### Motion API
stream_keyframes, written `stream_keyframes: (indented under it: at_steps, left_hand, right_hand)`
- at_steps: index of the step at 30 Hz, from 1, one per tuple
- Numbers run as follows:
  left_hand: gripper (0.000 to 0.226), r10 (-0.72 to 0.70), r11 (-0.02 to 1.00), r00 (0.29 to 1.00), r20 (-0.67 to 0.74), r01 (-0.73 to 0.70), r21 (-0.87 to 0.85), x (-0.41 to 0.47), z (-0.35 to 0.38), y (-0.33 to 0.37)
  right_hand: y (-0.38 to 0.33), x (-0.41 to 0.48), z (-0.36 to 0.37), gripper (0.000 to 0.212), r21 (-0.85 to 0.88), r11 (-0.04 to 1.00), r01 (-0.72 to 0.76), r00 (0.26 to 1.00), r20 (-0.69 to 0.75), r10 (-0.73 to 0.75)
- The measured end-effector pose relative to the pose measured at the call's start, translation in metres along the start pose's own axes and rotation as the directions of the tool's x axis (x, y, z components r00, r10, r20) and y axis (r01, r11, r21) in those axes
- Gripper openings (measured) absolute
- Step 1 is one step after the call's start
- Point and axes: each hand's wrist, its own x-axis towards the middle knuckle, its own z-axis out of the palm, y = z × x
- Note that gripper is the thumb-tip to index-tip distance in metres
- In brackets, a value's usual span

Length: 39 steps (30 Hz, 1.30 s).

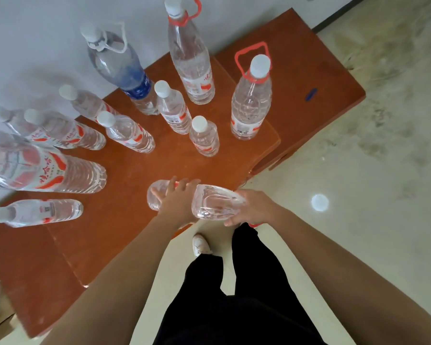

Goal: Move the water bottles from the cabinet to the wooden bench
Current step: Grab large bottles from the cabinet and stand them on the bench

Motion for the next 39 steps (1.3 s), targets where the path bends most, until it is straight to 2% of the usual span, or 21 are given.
stream_keyframes:
  at_steps: [4, 7, 9, 11, 13, 16, 18, 20, 22, 24, 26, 29, 32, 35, 39]
  left_hand:
    - [0.095, -0.003, 0.987, 0.998, -0.059, 0.012, 0.162, -0.007, 0.01, 0.003]
    - [0.091, -0.016, 0.983, 0.997, -0.072, 0.028, 0.182, -0.016, 0.009, 0.012]
    - [0.088, -0.035, 0.984, 0.997, -0.07, 0.047, 0.174, -0.022, 0.006, 0.024]
    - [0.084, -0.066, 0.986, 0.994, -0.083, 0.078, 0.15, -0.03, 0.0, 0.037]
    - [0.088, -0.088, 0.989, 0.994, -0.069, 0.096, 0.114, -0.042, -0.004, 0.051]
    - [0.093, -0.069, 0.995, 0.991, -0.111, 0.077, 0.068, -0.056, -0.007, 0.063]
    - [0.091, 0.023, 0.997, 0.983, -0.18, -0.009, 0.078, -0.071, -0.014, 0.074]
    - [0.084, 0.107, 0.989, 0.966, -0.234, -0.08, 0.125, -0.089, -0.023, 0.087]
    - [0.08, 0.222, 0.969, 0.926, -0.304, -0.174, 0.178, -0.107, -0.024, 0.091]
    - [0.076, 0.33, 0.939, 0.864, -0.381, -0.26, 0.224, -0.116, -0.018, 0.088]
    - [0.07, 0.443, 0.894, 0.791, -0.423, -0.35, 0.281, -0.127, -0.014, 0.093]
    - [0.062, 0.638, 0.77, 0.626, -0.448, -0.527, 0.36, -0.149, -0.011, 0.12]
    - [0.073, 0.786, 0.604, 0.422, -0.452, -0.678, 0.419, -0.186, -0.008, 0.168]
    - [0.088, 0.888, 0.396, 0.197, -0.416, -0.787, 0.473, -0.243, -0.001, 0.226]
    - [0.101, 0.921, 0.08, -0.183, -0.345, -0.777, 0.624, -0.319, 0.013, 0.299]
  right_hand:
    - [0.019, 0.011, 0.023, 0.073, -0.067, 0.997, 0.039, 0.999, -0.026, -0.041]
    - [0.026, 0.007, 0.027, 0.059, -0.177, 0.982, 0.069, 0.993, -0.082, -0.085]
    - [0.027, -0.001, 0.023, 0.05, -0.323, 0.943, 0.083, 0.977, -0.159, -0.141]
    - [0.022, -0.011, 0.018, 0.047, -0.493, 0.869, 0.033, 0.943, -0.273, -0.191]
    - [0.014, -0.024, 0.015, 0.054, -0.623, 0.78, -0.055, 0.898, -0.372, -0.233]
    - [0.001, -0.049, 0.013, 0.072, -0.693, 0.709, -0.129, 0.858, -0.437, -0.271]
    - [-0.002, -0.073, 0.021, 0.086, -0.704, 0.691, -0.166, 0.822, -0.486, -0.298]
    - [0.003, -0.094, 0.037, 0.1, -0.69, 0.692, -0.212, 0.751, -0.568, -0.337]
    - [0.013, -0.117, 0.059, 0.108, -0.629, 0.717, -0.3, 0.698, -0.657, -0.285]
    - [0.024, -0.139, 0.079, 0.099, -0.551, 0.78, -0.298, 0.671, -0.702, -0.239]
    - [0.037, -0.167, 0.1, 0.092, -0.452, 0.845, -0.287, 0.597, -0.774, -0.211]
    - [0.052, -0.216, 0.128, 0.091, -0.323, 0.885, -0.336, 0.491, -0.862, -0.128]
    - [0.071, -0.284, 0.16, 0.086, -0.142, 0.898, -0.417, 0.307, -0.952, -0.007]
    - [0.095, -0.364, 0.192, 0.092, 0.046, 0.866, -0.499, 0.068, -0.993, 0.092]
    - [0.131, -0.474, 0.248, 0.092, 0.221, 0.807, -0.547, -0.234, -0.967, 0.106]
